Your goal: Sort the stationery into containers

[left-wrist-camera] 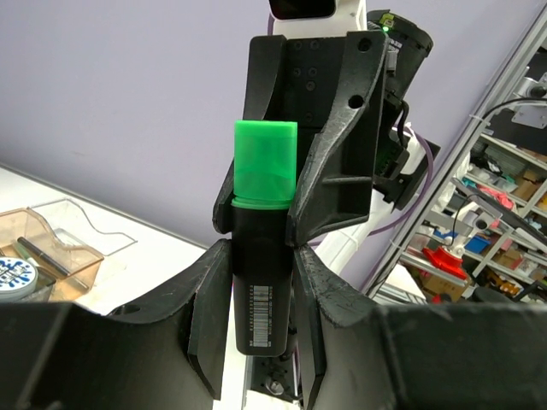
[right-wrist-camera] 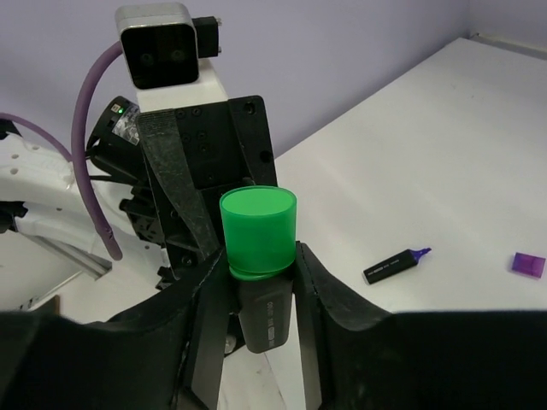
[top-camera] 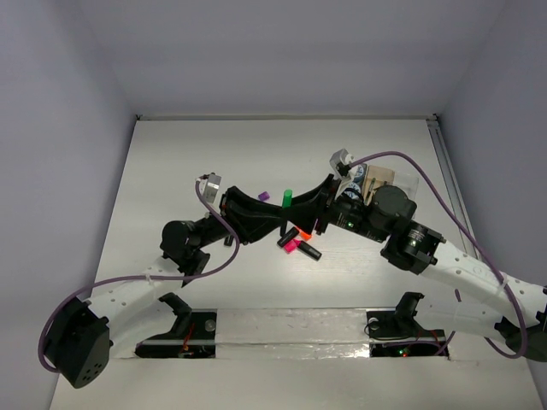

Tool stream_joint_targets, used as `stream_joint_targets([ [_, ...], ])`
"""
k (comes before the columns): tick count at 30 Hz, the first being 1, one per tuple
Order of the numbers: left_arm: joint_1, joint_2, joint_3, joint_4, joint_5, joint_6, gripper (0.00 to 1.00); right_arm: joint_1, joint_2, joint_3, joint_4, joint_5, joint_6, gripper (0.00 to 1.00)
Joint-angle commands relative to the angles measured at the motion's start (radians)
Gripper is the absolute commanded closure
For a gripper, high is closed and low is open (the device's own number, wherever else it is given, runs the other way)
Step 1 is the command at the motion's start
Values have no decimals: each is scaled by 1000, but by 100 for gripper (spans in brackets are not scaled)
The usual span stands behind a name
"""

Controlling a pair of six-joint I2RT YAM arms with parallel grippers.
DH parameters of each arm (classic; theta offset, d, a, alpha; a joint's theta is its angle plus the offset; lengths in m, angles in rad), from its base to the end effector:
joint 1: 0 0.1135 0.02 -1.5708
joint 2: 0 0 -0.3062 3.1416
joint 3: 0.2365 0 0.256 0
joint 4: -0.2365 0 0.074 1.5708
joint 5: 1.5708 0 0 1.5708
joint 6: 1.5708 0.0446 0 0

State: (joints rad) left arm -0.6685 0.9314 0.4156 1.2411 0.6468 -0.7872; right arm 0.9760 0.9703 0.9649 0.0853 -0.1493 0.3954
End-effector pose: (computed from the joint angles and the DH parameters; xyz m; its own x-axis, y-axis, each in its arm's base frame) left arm 0.1131 -0.1236 0.3613 -0.2336 -0.5358 -0.8114 0.9677 -0.0465 -0.2479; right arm 0.1144 0.1809 0.4342 -0.3062 0.2271 -0.9245 -0.8497 0.3726 0.3730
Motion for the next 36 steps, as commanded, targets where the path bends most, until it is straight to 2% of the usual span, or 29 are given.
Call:
stream_joint_targets([
  [1, -6, 3, 15, 113, 27, -21, 100, 1, 2, -14, 62, -32, 13, 65],
  [6, -6, 1, 15, 112, 25, -23, 100, 1, -2, -23, 70, -24, 20, 79],
  [11, -6, 0, 12, 97, 24, -17, 99, 1, -12, -26, 83, 4, 26, 83],
  [12, -6, -2, 9, 97, 27, -17, 95, 1, -13, -28, 85, 14, 28, 83],
  [18, -6, 0, 6, 77, 42, -7, 75, 1, -13, -38, 113, 40, 34, 84],
  [28, -6, -9, 11, 35, 53, 20, 67, 1, -7, -51, 148, 70, 36, 84],
  [36, -6, -49, 29, -104, 18, 109, 58, 1, -8, -60, 163, 143, 42, 85],
])
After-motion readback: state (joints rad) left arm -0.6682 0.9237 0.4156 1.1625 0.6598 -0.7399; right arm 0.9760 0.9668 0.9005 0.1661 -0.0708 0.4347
